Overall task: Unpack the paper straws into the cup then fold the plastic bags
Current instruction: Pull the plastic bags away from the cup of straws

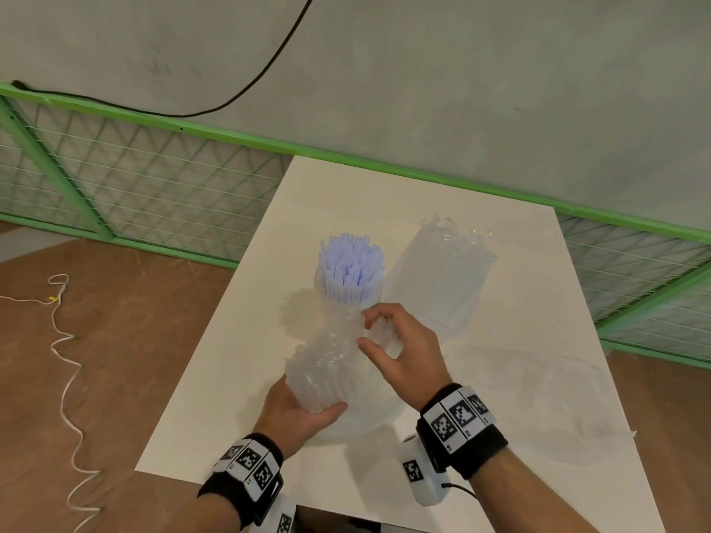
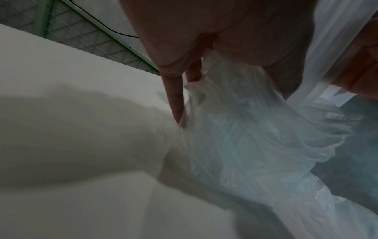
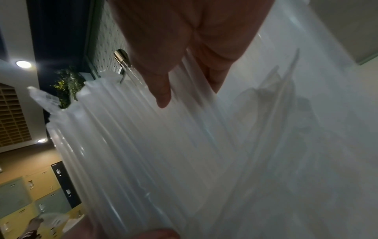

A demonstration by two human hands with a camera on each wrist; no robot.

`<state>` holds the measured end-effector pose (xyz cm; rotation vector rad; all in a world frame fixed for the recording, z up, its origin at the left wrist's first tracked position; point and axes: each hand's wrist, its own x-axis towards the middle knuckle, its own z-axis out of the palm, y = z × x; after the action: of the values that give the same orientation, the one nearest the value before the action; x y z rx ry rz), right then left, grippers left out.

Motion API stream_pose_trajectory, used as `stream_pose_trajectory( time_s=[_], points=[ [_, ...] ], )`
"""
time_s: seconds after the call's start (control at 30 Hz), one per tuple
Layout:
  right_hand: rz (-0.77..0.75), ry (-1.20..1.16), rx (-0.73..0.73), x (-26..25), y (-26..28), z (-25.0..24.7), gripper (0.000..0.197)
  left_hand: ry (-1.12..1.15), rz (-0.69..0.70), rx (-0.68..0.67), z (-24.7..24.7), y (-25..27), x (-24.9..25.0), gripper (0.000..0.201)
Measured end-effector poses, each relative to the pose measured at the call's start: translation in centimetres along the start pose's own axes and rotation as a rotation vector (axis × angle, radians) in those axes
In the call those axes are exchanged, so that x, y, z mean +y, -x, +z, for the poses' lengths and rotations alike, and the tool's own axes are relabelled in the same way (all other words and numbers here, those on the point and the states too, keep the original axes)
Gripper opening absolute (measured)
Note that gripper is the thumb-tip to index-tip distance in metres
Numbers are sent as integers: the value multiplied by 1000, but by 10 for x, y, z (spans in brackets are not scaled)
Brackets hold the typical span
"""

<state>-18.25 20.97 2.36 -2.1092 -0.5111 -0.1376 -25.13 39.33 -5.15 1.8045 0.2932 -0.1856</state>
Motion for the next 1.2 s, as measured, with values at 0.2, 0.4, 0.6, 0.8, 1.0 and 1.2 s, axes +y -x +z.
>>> stream_pose_trajectory(
  time_s=[0.2, 0.4, 0.6, 0.8, 1.0, 1.2],
  points=[
    [-5, -15, 177, -5, -1, -3, 29, 1, -15, 18, 1, -2, -3, 51],
    [-94, 83, 195, 2, -1, 0, 37, -5, -21, 3, 1, -1, -3, 55],
    [-104, 67, 30, -1, 0, 1, 46, -25, -23, 7, 2, -3, -1, 54],
    [-62, 136, 35, 3, -6, 6, 27, -22, -42, 13, 2, -3, -2, 55],
    [66, 51, 57, 0, -6, -1, 18, -25, -29, 7, 1, -2, 0, 50],
    [36, -179, 313, -23, -27, -44, 28, -20, -30, 11, 1, -4, -2, 48]
  ],
)
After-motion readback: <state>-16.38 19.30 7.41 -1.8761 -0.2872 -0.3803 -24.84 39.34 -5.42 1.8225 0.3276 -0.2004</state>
